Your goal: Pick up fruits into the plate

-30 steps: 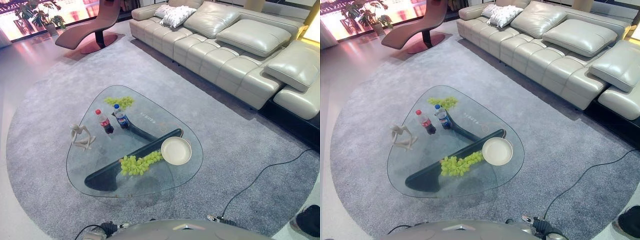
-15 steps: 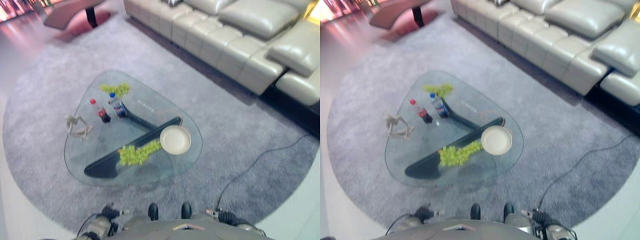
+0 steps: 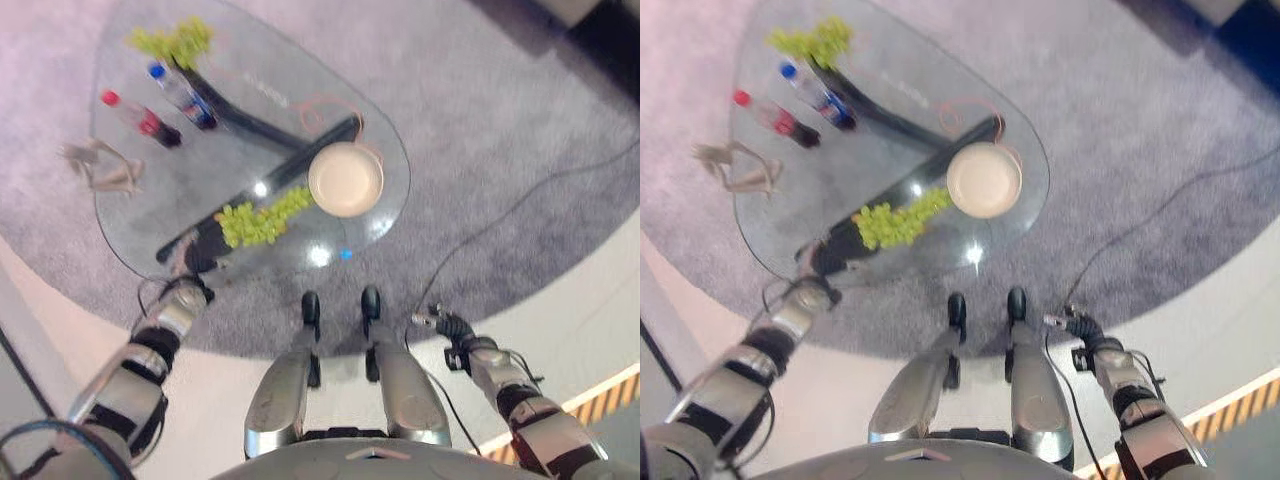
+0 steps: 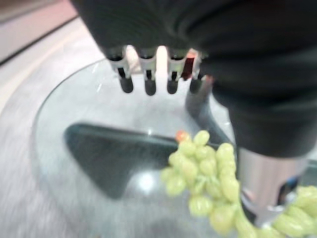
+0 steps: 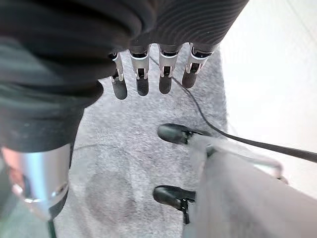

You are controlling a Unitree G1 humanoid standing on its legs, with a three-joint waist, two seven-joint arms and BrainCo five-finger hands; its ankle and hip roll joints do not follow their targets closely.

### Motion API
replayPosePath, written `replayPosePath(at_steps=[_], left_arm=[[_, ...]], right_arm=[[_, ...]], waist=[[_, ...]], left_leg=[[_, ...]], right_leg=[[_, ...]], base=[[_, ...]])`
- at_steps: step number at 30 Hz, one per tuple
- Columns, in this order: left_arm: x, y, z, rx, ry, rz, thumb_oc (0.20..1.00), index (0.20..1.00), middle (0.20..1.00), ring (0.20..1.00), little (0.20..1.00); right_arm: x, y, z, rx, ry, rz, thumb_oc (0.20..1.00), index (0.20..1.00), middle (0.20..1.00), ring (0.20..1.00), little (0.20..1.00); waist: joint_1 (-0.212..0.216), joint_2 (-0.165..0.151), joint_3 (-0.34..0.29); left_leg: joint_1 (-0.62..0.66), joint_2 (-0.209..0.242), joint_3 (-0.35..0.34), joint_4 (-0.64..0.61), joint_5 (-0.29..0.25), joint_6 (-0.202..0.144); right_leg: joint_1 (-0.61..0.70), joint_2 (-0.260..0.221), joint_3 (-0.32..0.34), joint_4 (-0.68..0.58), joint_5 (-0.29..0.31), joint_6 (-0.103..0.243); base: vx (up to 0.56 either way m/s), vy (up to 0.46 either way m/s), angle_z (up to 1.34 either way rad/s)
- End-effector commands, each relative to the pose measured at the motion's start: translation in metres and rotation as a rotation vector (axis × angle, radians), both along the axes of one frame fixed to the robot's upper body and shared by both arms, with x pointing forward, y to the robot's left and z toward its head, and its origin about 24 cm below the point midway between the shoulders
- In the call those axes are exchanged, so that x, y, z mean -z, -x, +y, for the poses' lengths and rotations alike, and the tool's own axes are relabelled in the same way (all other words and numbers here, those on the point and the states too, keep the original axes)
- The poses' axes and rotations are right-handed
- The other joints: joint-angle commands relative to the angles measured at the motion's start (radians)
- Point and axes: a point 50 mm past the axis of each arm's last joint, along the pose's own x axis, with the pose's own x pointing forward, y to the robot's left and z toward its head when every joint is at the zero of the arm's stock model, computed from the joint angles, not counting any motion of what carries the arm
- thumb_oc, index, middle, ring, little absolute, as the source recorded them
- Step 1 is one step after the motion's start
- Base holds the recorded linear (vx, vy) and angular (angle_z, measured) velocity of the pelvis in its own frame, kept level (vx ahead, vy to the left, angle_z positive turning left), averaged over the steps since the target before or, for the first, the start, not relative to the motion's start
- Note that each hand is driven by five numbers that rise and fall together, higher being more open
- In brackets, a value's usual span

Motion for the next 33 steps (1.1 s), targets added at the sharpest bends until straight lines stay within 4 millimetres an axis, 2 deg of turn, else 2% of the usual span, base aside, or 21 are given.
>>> replayPosePath(at_steps=[1, 2, 4, 5, 10, 21, 25, 29, 33], left_arm=[[-0.024, -0.006, 0.018, -0.072, -0.19, -0.049, 1.0, 1.0, 1.0, 1.0, 1.0], [-0.034, -0.011, 0.021, -0.08, -0.235, -0.058, 1.0, 1.0, 1.0, 1.0, 1.0], [-0.04, -0.013, 0.021, -0.081, -0.266, -0.056, 1.0, 1.0, 1.0, 1.0, 1.0], [-0.054, -0.021, 0.022, -0.09, -0.348, -0.056, 1.0, 1.0, 1.0, 1.0, 1.0], [-0.072, -0.032, 0.021, -0.104, -0.471, -0.025, 1.0, 1.0, 1.0, 1.0, 1.0], [-0.078, -0.039, 0.02, -0.146, -0.524, 0.054, 1.0, 1.0, 1.0, 1.0, 1.0], [-0.071, -0.036, 0.026, -0.195, -0.529, 0.164, 1.0, 1.0, 1.0, 1.0, 1.0], [-0.069, -0.033, 0.03, -0.236, -0.506, 0.19, 1.0, 1.0, 1.0, 1.0, 1.0], [-0.077, -0.03, 0.039, -0.315, -0.542, 0.194, 1.0, 1.0, 1.0, 1.0, 1.0]], right_arm=[[0.001, 0.007, 0.001, 0.005, -0.027, -0.025, 1.0, 1.0, 1.0, 1.0, 1.0], [0.0, 0.005, 0.002, 0.008, -0.034, -0.038, 1.0, 1.0, 1.0, 1.0, 1.0], [-0.001, 0.004, 0.003, 0.011, -0.039, -0.045, 1.0, 1.0, 1.0, 1.0, 1.0], [-0.004, 0.0, 0.006, 0.011, -0.047, -0.06, 1.0, 1.0, 1.0, 1.0, 1.0], [-0.009, -0.009, 0.012, 0.019, -0.077, -0.097, 1.0, 1.0, 1.0, 1.0, 1.0], [-0.02, -0.022, 0.023, 0.018, -0.122, -0.173, 1.0, 1.0, 1.0, 1.0, 1.0], [-0.029, -0.031, 0.032, 0.008, -0.158, -0.224, 1.0, 1.0, 1.0, 1.0, 1.0], [-0.034, -0.036, 0.038, -0.003, -0.178, -0.255, 1.0, 1.0, 1.0, 1.0, 1.0], [-0.04, -0.041, 0.042, -0.003, -0.229, -0.288, 1.0, 1.0, 1.0, 1.0, 1.0]], waist=[[-0.02, -0.038, -0.023], [-0.023, -0.041, -0.023], [-0.024, -0.043, -0.023], [-0.03, -0.05, -0.023], [-0.05, -0.066, -0.023], [-0.077, -0.106, -0.023], [-0.089, -0.13, -0.023], [-0.096, -0.143, -0.023], [-0.108, -0.163, -0.023]], left_leg=[[-0.069, -0.017, -0.02, 0.131, -0.12, 0.024], [-0.094, -0.018, -0.021, 0.138, -0.117, 0.024], [-0.109, -0.019, -0.021, 0.143, -0.116, 0.024], [-0.15, -0.021, -0.022, 0.156, -0.111, 0.024], [-0.232, -0.019, -0.018, 0.191, -0.107, 0.022], [-0.361, -0.022, -0.005, 0.256, -0.113, 0.014], [-0.419, -0.023, -0.009, 0.291, -0.118, 0.011], [-0.451, -0.021, -0.008, 0.309, -0.121, 0.01], [-0.494, -0.022, -0.009, 0.33, -0.124, 0.008]], right_leg=[[-0.134, 0.015, 0.033, 0.218, -0.118, 0.044], [-0.162, 0.02, 0.037, 0.232, -0.119, 0.044], [-0.179, 0.022, 0.039, 0.241, -0.12, 0.044], [-0.22, 0.029, 0.044, 0.262, -0.121, 0.044], [-0.303, 0.048, 0.057, 0.3, -0.122, 0.041], [-0.421, 0.076, 0.077, 0.34, -0.117, 0.041], [-0.472, 0.092, 0.086, 0.363, -0.117, 0.039], [-0.499, 0.102, 0.089, 0.372, -0.114, 0.037], [-0.534, 0.114, 0.095, 0.377, -0.107, 0.036]], base=[[-0.08, -0.016, -0.2], [-0.07, -0.02, -0.17], [-0.05, -0.02, -0.15], [-0.06, -0.022, -0.1], [-0.04, -0.013, -0.07], [-0.03, 0.007, -0.07], [0.0, 0.001, -0.01], [-0.02, 0.002, -0.08], [-0.01, 0.023, -0.06]])
